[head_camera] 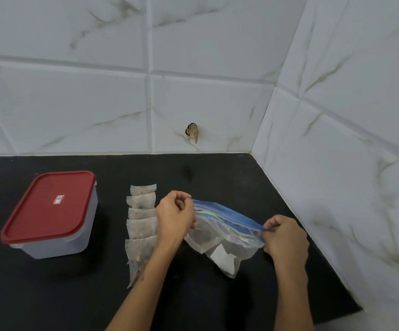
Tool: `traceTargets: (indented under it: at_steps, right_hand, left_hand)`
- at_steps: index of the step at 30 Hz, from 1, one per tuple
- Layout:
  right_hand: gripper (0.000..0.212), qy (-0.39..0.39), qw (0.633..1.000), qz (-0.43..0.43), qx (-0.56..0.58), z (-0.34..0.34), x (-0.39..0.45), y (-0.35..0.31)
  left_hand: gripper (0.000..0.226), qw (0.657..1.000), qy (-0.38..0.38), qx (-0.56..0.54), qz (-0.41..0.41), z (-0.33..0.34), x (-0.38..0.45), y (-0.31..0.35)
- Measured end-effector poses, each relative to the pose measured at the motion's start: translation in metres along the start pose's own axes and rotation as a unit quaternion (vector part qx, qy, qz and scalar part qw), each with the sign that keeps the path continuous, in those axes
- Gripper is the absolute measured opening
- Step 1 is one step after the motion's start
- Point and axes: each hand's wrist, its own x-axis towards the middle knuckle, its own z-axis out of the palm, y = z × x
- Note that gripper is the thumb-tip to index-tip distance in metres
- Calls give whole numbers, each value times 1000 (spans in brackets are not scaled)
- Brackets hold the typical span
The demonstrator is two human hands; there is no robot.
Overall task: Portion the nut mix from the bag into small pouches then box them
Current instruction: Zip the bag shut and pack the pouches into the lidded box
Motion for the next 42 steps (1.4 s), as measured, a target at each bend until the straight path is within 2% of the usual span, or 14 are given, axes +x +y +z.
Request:
traceTargets:
  at_steps: [2, 5, 9, 11, 15, 16, 18, 20, 22, 26, 32, 36, 39, 42]
  right_hand:
    - [11, -30, 996, -14, 82, -2, 3, 2]
    - [12, -86, 981, -26, 173, -6, 5, 4]
    - [18, -124, 958, -67, 250, -7, 4, 3]
    - [18, -141, 936, -78, 315, -8, 2, 1]
    - [19, -150, 870, 0, 470, -5, 4, 4]
    - [22, -144, 886, 9, 441, -2, 6, 8]
    - [32, -169, 958, -33, 230, 14, 9, 21]
    - [37, -254, 960, -48, 106, 34, 5, 31]
    - [33, -288, 948, -51, 124, 53, 4, 39]
    - [12, -197, 973, -58, 105, 69, 1, 40]
    - [33, -171, 981, -37, 80, 70, 0, 47]
    - [72, -197, 921, -50, 331, 36, -2, 27]
    - [52, -180, 876, -114, 433, 8, -6, 8]
    - [27, -104, 896, -123, 413, 3, -13, 1]
  left_hand:
    - [12, 984, 30, 154, 82, -8, 1, 2]
    - [54, 926, 41, 273, 258, -18, 0, 15]
    - [97, 831, -222, 397, 319, 9, -13, 40]
    - [88, 807, -280, 429, 294, 31, -17, 44]
    - [27, 820, -270, 413, 291, 42, -12, 44]
    - [24, 826, -270, 400, 290, 41, -12, 45]
    - [22, 844, -273, 364, 285, 38, -12, 46]
    - [20, 854, -278, 344, 275, 36, -12, 48]
    - [19, 853, -278, 345, 274, 35, -11, 50]
    - [17, 868, -268, 320, 268, 25, -8, 51]
    - [15, 888, -293, 275, 225, 18, 8, 54]
    - [27, 893, -318, 242, 208, 26, 5, 56]
    - [40, 911, -325, 168, 191, 26, 0, 58]
    - [49, 944, -246, 82, 203, 12, -4, 56]
